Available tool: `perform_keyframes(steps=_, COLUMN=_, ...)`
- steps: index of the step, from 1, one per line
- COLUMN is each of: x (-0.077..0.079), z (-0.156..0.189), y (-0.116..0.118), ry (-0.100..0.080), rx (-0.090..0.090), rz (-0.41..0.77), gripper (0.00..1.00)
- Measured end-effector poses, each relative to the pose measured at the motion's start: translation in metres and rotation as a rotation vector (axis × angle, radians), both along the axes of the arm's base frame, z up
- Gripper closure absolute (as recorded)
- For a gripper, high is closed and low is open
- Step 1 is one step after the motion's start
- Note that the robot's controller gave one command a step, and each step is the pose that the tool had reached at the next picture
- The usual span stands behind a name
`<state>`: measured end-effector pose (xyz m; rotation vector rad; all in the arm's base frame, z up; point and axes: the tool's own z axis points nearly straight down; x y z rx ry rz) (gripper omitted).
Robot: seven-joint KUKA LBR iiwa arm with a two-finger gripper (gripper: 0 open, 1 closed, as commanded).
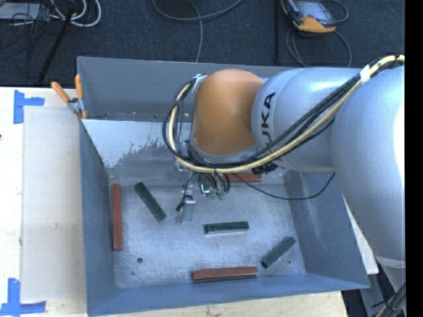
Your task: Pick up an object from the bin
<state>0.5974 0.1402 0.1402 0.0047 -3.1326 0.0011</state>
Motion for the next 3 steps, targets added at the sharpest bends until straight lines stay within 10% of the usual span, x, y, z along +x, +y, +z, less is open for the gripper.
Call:
perform_keyframes(steps=1, x=0.005, z=-0.049, y=-0.079, ry=-0.002, rx=-0.003, rz=0.06, gripper=0.0)
perform_keyframes(steps=2, x=-0.025, z=-0.063, y=-0.14, ry=-0.003, rx=-0.001, rz=0.134, gripper=0.0)
perform_keyframes(steps=3, x=-0.024, z=-0.062, y=-0.136, ry=-0.007, rx=0.002, rz=0.135, gripper=1.0)
